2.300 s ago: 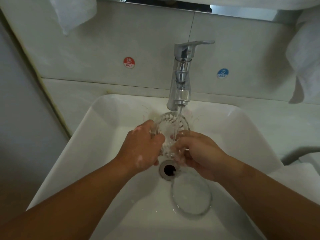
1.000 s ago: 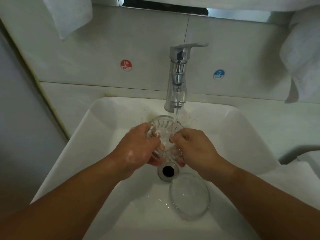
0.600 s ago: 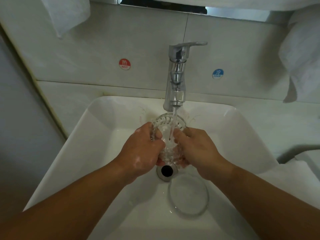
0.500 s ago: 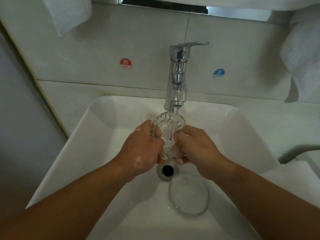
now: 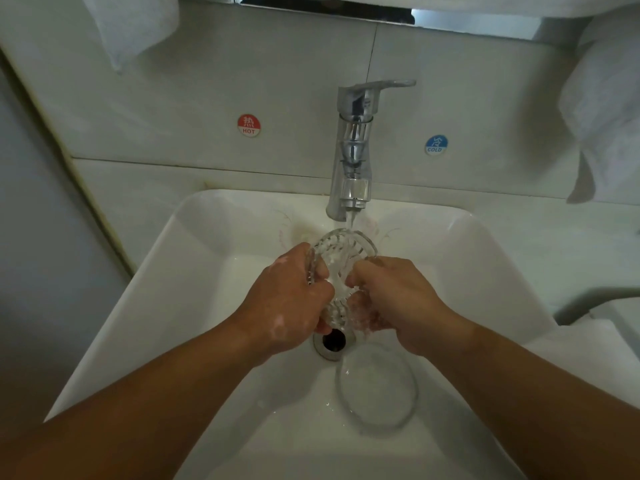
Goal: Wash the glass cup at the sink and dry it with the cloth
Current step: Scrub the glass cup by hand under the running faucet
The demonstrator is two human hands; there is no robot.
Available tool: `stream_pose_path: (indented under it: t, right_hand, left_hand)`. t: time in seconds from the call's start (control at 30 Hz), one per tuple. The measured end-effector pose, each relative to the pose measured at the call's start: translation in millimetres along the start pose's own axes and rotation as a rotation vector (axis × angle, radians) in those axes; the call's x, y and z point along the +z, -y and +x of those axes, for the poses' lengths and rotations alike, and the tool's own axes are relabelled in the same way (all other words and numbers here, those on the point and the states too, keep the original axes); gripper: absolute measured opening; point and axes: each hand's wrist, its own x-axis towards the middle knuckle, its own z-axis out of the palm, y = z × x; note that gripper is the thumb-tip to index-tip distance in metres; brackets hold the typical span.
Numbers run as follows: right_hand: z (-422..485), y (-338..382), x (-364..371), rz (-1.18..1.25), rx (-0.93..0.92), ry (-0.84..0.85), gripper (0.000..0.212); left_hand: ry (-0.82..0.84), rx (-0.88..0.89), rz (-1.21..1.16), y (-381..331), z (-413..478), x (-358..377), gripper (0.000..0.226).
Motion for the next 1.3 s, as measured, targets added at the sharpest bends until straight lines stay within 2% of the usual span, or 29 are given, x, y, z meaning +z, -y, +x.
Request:
stream_pose_path:
  t: [0.1, 0.2, 0.37, 0.47, 0.57, 0.67, 0.7, 0.73, 0.83, 0.93, 0.97, 1.07, 1.1, 1.13, 1.2, 1.27, 1.3]
  right_hand:
    - [-1.4, -2.5, 0.6, 0.005, -0.035, 0.03, 0.026]
    - [-3.5, -1.5, 0.6, -0.121, -0.128, 0.043, 0.043]
    - [-9.1, 3.1, 9.7, 0.072, -0.173, 0.132, 0.023]
    - [-12.6, 2.3, 10.7, 0.125, -0.141, 0.188, 0.025]
    - [-7.8, 0.4, 5.2, -0.016, -0.16, 0.101, 0.018]
    - [-0.4, -5.2, 2.8, -0.182, -0.201, -0.012, 0.046]
    - [1.2, -7.3, 2.7, -0.218, -0.21, -0.036, 0.049]
    - [1.8, -8.7, 3.0, -0.231, -0.221, -0.041, 0.045]
    - [1.6, -7.1, 4.1, -0.225, -0.248, 0.003, 0.016]
    - [2.9, -7.0, 4.0, -0.242, -0.262, 0.019, 0.013]
    - [3.4, -7.7, 3.5, -0.278, -0.283, 0.001, 0.016]
    - [5.0, -8.3, 0.3, -0.348, -0.297, -0.068, 0.05]
    - [5.1, -8.9, -1.3, -0.379, -0.308, -0.083, 0.051]
    - [4.8, -10.1, -2.7, -0.4, -0.334, -0.069, 0.044]
    - [3.7, -10.8, -4.5, -0.358, -0.369, 0.04, 0.015]
    - [2.9, -10.3, -3.5, -0.271, -0.326, 0.143, 0.022]
    - [4.8, -9.9, -3.2, -0.292, -0.32, 0.129, 0.019]
  left_hand:
    - [0.009, -0.031, -0.042, 1.3, 2.0, -4.6, 0.01]
    - [0.052, -0.091, -0.157, 2.2, 4.8, -14.7, 0.015]
    - [-0.102, -0.05, -0.266, 6.1, 8.0, -14.3, 0.016]
    - [-0.127, -0.036, -0.231, 5.4, 6.5, -6.3, 0.016]
    - [-0.094, -0.05, -0.187, 4.7, 8.2, -7.5, 0.017]
    - [-0.035, -0.059, -0.158, 2.3, 6.3, -9.5, 0.016]
    - [-0.021, -0.065, -0.168, 1.1, 5.3, -9.6, 0.016]
    - [-0.013, -0.068, -0.179, -0.1, 4.4, -9.4, 0.016]
    - [-0.023, -0.058, -0.181, -2.5, 2.3, -8.8, 0.022]
    - [0.0, -0.046, -0.144, -3.5, 1.0, -9.2, 0.023]
    - [0.014, -0.046, -0.147, -3.9, 0.7, -9.5, 0.023]
    - [0.061, -0.056, -0.142, -6.3, -0.1, -10.4, 0.027]
    - [0.075, -0.064, -0.132, -6.7, -0.7, -11.0, 0.027]
    - [0.08, -0.071, -0.129, -6.7, -1.0, -11.8, 0.026]
    - [0.074, -0.082, -0.127, -5.1, -0.1, -14.9, 0.022]
    - [0.08, -0.087, -0.135, -3.6, 1.1, -17.3, 0.024]
    - [0.083, -0.087, -0.153, -3.6, 1.0, -17.6, 0.027]
